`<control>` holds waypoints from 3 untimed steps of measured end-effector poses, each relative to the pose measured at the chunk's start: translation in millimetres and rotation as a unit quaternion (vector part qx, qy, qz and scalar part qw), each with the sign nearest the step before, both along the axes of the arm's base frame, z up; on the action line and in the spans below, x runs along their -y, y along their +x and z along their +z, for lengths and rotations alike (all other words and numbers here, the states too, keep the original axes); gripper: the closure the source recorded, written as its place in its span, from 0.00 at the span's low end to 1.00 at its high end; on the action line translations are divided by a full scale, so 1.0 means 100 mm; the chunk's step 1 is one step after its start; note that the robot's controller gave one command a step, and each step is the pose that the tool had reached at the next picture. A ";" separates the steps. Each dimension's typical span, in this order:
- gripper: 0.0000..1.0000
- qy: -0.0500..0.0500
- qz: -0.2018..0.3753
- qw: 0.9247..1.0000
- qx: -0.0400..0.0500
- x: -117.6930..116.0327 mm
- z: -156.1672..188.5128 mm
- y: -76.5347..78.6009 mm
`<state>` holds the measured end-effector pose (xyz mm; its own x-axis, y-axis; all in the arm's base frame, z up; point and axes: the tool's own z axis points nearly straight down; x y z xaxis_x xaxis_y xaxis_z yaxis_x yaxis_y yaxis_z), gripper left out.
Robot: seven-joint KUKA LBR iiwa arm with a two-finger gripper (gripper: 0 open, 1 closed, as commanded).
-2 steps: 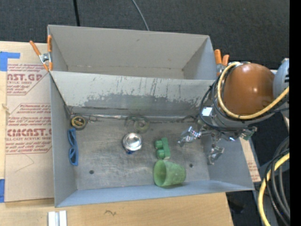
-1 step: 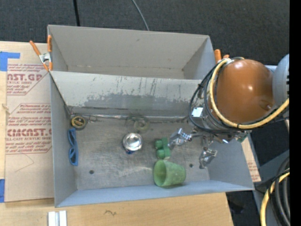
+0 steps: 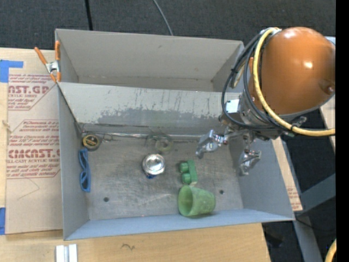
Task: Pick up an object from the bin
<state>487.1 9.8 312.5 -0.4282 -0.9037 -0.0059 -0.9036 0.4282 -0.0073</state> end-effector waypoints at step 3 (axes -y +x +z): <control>0.00 0.000 -0.023 1.000 -0.002 -0.09 -1.64 0.56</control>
Offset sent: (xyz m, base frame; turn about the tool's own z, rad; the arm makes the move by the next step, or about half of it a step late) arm 0.0032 0.0142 -0.1238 -0.0217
